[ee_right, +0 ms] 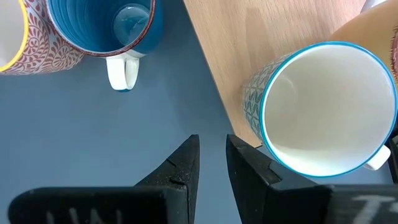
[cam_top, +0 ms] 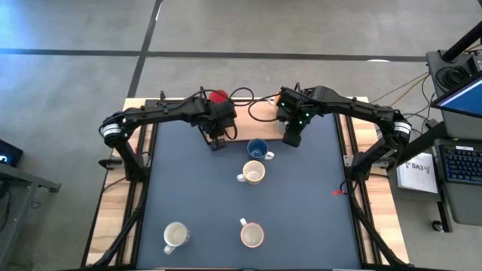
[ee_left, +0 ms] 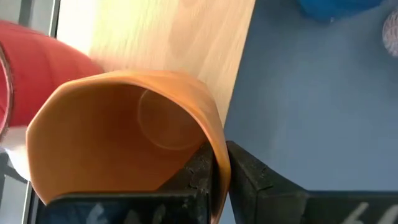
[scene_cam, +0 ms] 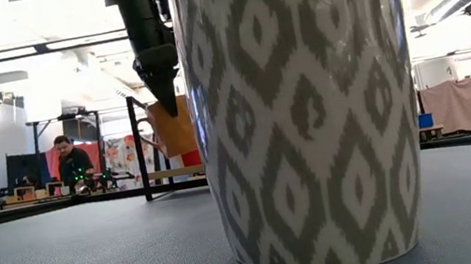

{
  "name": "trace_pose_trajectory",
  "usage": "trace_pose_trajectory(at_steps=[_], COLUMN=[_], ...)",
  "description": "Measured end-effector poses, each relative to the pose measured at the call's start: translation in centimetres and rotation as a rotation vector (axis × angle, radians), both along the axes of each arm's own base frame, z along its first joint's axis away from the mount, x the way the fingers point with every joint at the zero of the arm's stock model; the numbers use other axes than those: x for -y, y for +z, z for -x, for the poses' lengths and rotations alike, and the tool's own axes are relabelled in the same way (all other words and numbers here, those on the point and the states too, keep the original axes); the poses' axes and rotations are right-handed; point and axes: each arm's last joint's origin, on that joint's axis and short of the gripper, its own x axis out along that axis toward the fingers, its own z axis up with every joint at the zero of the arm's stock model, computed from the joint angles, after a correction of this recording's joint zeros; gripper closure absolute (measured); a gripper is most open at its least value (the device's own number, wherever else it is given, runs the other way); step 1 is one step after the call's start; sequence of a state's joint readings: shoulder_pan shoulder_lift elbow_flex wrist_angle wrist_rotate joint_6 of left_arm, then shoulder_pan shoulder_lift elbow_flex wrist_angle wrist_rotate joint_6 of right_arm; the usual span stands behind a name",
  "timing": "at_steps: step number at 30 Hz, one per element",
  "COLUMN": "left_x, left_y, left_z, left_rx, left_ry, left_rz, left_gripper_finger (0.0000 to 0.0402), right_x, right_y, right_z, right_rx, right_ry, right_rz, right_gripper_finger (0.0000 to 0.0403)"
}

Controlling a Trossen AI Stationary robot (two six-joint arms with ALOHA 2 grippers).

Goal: Place coffee mugs
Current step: Put the orange cup on the shelf aligned with the other red cup

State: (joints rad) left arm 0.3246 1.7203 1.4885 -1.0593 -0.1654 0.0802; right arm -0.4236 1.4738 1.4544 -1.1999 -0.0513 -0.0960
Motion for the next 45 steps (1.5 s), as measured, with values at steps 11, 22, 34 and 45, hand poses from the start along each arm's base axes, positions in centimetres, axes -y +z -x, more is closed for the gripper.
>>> trace_pose_trajectory(at_steps=[11, 22, 34, 45], left_x=[-0.4, -0.5, -0.5, -0.5], left_y=[-2.3, -2.1, -1.9, -1.9], left_z=[-0.7, -1.1, -0.9, -1.0], left_rx=[-0.087, -0.081, -0.098, -0.096], left_ry=[0.012, 0.015, 0.014, 0.015], left_rz=[0.028, 0.030, 0.040, 0.027], left_gripper_finger=[0.0384, 0.0384, 0.0383, 0.0391], right_x=[0.0, 0.0, 0.0, 0.0], right_y=[0.0, 0.0, 0.0, 0.0], right_z=[0.0, 0.0, 0.1, 0.1], right_rx=[0.001, 0.000, -0.006, -0.007], right_ry=[-0.007, -0.007, -0.006, -0.007], right_rz=[-0.002, -0.002, -0.005, -0.005], right_gripper_finger=[0.0335, 0.0335, 0.0335, 0.0335])
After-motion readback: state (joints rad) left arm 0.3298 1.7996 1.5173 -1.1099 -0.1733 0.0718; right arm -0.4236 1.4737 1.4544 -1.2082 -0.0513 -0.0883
